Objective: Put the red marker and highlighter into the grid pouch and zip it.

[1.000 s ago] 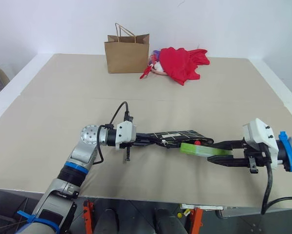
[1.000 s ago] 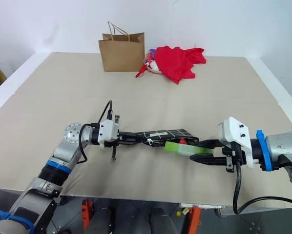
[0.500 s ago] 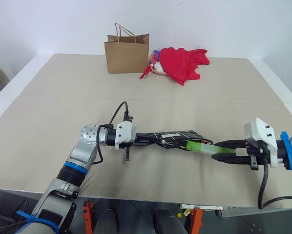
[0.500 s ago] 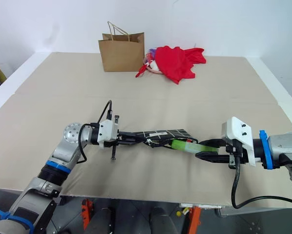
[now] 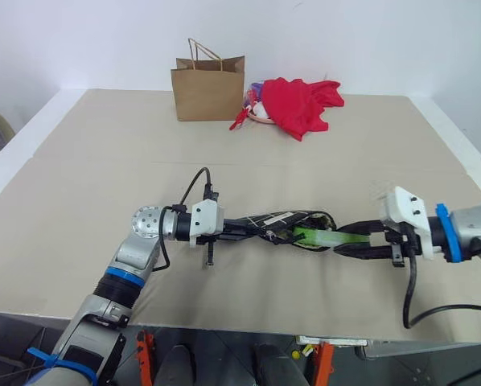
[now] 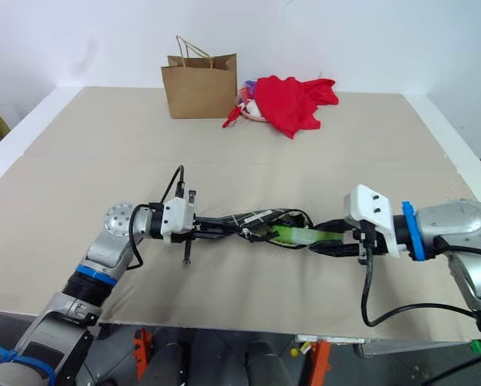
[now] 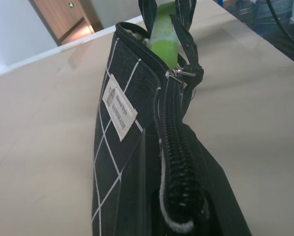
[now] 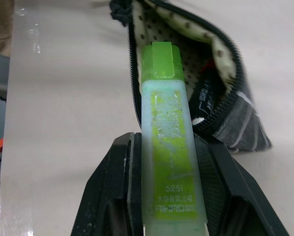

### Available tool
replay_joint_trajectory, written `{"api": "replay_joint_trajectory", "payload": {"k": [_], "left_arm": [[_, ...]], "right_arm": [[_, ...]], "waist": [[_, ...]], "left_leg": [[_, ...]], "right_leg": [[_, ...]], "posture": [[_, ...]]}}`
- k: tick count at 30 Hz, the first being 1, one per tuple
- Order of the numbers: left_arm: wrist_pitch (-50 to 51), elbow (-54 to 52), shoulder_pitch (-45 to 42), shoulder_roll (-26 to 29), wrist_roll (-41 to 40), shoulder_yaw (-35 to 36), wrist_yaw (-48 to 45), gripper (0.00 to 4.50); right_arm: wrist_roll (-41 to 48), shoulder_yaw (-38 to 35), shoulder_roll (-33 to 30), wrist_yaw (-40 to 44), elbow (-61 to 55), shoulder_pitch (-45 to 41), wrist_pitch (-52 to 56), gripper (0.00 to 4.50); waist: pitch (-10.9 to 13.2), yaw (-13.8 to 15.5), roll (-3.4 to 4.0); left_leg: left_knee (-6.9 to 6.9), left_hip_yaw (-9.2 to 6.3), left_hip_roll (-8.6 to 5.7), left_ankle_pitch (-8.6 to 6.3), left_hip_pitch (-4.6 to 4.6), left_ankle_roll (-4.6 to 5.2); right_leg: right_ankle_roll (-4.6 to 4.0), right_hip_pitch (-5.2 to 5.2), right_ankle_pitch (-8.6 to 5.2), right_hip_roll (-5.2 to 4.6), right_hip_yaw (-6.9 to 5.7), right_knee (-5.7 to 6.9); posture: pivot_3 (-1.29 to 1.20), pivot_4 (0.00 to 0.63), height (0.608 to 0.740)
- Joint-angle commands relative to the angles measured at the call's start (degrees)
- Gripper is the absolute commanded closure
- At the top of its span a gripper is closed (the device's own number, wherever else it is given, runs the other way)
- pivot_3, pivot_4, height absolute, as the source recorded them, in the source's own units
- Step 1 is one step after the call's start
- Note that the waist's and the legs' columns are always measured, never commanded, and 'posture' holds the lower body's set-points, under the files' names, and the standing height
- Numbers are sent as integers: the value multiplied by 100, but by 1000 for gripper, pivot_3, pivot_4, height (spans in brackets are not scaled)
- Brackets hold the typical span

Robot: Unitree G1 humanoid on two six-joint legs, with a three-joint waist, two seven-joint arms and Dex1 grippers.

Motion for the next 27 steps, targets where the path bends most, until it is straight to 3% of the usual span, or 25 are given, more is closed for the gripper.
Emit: {"api": "replay_joint_trajectory", "payload": {"k": [1, 7, 17, 27], "left_arm": [[-75, -239, -21, -2, -92, 30, -1, 4500], [-33, -305, 28, 38, -75, 46, 43, 4500], [95, -483, 125, 136, -80, 34, 93, 4500], [105, -399, 18, 117, -66, 37, 90, 4500]], "right_arm": [[-20, 129, 105, 41, 50, -346, 25, 3401], [-91, 274, 167, 76, 39, -351, 19, 3401], [97, -585, -261, 341, -205, 621, -237, 3401], [841, -1161, -261, 247, -944, 956, 505, 3401]], "waist": [[0, 1, 0], [0, 3, 0], [0, 16, 1], [0, 8, 0]], "left_leg": [[1, 0, 0, 0, 0, 0], [-2, -1, 0, 0, 0, 0], [1, 0, 0, 0, 1, 0], [3, -2, 0, 0, 3, 0]], "right_leg": [[0, 0, 0, 0, 0, 0], [0, -1, -1, 0, -1, 0], [0, 2, -1, 0, -1, 1], [0, 4, 1, 1, -1, 4]], "posture": [[0, 150, 740], [0, 150, 740], [0, 150, 740], [0, 150, 740]]}}
